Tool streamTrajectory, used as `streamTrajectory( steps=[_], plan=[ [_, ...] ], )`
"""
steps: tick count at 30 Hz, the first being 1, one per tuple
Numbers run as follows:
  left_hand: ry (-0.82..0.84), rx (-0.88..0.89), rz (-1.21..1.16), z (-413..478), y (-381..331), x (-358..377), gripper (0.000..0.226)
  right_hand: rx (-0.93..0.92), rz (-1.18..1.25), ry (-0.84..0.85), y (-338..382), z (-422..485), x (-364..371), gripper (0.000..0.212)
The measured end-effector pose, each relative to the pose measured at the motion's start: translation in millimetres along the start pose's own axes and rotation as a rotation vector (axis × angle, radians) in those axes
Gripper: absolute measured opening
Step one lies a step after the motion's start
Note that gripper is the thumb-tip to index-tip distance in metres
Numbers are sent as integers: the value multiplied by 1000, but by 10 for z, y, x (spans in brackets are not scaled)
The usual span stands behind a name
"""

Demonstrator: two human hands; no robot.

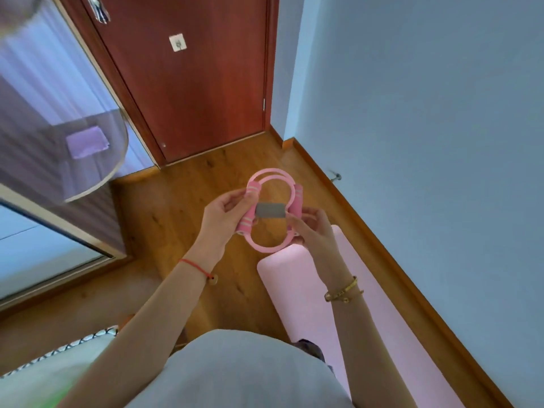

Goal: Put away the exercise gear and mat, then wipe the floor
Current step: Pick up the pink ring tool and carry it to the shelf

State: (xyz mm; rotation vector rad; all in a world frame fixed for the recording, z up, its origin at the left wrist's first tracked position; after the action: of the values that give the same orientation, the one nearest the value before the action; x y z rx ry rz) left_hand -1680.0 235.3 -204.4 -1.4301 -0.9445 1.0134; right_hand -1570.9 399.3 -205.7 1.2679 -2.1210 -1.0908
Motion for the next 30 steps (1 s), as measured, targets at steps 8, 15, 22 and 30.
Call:
streamTrajectory(
  steps=[8, 15, 22, 30],
  plan=[
    [-258, -11, 12, 818, -19, -1071, 39, -53, -166, 131, 753, 766, 1149, 34],
    [-485, 0, -62, 1649, -175, -1781, 45, -104, -262, 332, 1556, 1582, 2158, 25],
    [-730, 50, -27, 2564, -444, -2572, 37, -160, -341, 565, 2544, 2264, 3257, 39],
    [-960, 83, -48, 3130, -683, -3324, 32, -134, -385, 675, 3130, 2699, 4270, 32]
  ],
)
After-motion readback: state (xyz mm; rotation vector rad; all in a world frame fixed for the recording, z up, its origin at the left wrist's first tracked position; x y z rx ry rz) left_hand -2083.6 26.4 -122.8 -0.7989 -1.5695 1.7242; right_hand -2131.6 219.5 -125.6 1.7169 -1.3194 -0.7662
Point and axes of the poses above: each hand's wrist, its own z-axis towards the middle knuckle, its own x-axis out of the palm, y = z × x, the point moved 8 cm from there along z, towards the middle knuckle, and after that the axes turned 15 degrees about x, right-handed, at the moved point
